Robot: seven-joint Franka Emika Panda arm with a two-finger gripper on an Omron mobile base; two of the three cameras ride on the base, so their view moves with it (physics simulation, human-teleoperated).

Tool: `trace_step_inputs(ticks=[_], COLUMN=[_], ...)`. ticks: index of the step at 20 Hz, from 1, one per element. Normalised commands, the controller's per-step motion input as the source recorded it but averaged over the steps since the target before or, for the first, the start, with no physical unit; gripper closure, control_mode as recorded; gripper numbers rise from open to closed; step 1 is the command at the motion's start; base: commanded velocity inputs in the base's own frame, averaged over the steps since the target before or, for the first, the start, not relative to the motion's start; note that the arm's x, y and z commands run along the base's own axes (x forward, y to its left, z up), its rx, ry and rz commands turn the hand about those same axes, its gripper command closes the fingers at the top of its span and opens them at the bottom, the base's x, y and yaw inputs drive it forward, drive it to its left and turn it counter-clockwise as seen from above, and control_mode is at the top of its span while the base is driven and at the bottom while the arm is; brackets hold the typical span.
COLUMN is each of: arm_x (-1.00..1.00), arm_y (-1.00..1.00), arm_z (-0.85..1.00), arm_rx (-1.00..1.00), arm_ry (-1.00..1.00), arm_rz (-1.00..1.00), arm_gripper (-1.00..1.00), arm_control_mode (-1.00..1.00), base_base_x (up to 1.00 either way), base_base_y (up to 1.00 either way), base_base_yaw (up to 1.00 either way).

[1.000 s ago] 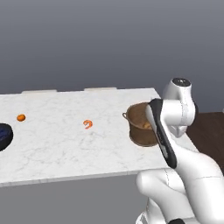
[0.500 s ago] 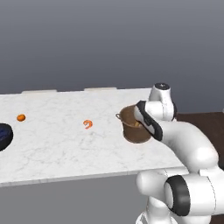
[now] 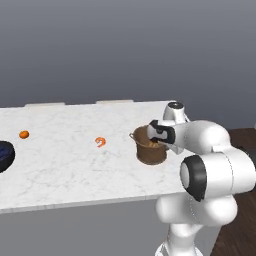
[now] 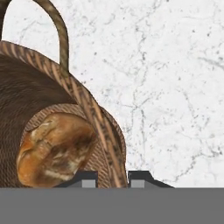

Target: Open the cabinet, pick up the bread from the cabinet and place it in the basket. Then move the basket to the dining counter.

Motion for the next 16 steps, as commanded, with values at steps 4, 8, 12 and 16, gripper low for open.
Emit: trace_step_inputs(ticks=[4,8,12,16], arm_x=[0.13,0.01,0.00,0.00], arm_y=[-0.01,0.00,0.00,0.11], arm_z=[-0.45,-0.33,-0.07,0.09], arm_rx=[0.01,0.00,0.00,-0.01], arm_ry=[0.00,0.00,-0.02,0.00], arm_rz=[0.00,0.00,0.00,0.00], arm_gripper=[1.00,-1.00,-1.00,-1.00], arm_control_mode=[-1.00,-1.00,-1.00,-1.00], base_base_x=[0.00,0.00,0.00,0.00], base_base_y=[0.00,0.00,0.00,0.00], base_base_yaw=[0.00,0.00,0.00,0.00])
